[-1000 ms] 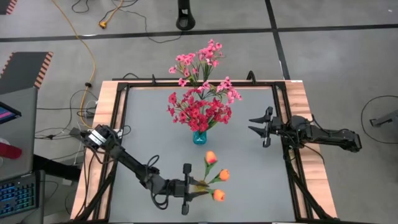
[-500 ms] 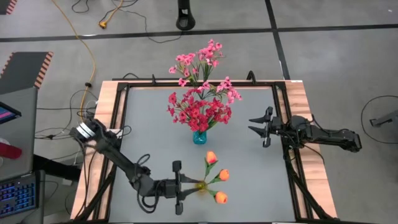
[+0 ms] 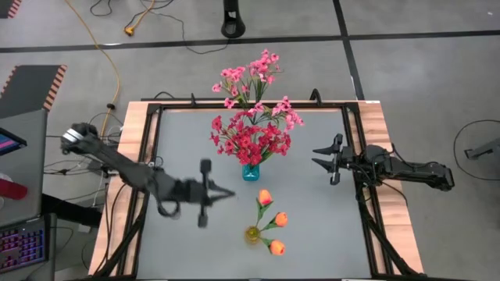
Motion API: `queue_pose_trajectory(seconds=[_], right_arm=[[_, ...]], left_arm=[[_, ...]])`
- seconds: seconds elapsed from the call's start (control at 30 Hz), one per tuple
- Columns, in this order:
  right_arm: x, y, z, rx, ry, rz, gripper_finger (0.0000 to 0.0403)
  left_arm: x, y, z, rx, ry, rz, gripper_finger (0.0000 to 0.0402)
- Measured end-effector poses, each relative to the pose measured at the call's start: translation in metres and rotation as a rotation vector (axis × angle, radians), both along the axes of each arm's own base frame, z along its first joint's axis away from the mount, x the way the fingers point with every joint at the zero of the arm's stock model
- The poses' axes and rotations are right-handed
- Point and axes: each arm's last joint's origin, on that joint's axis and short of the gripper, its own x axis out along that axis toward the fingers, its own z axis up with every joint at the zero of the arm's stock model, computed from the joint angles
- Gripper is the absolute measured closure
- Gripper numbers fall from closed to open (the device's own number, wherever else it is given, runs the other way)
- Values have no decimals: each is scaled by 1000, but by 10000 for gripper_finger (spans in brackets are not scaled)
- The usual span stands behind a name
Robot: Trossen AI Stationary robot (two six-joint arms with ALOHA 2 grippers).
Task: Sort flowers into vase by color
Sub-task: Return to Home Position
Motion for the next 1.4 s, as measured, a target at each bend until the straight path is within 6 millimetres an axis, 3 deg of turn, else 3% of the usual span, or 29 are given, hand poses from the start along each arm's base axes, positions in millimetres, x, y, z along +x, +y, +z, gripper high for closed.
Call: queue_pose_trajectory(seconds=[0.27,0.47,0.63,0.9,1.4], right_arm=[[0,0,0,0,0,0,232],[0,0,0,0,0,0,232],[0,0,0,0,0,0,232],[0,0,0,0,-1,0,232],[0,0,0,0,-1,0,232]], left_arm=[[-76,71,-48,-118,-250,-40,401],[-121,95,-81,-178,-332,20,401],[-144,103,-102,-219,-377,39,401],[-161,107,-122,-209,-345,75,401],[-156,111,-140,-108,-229,155,401]])
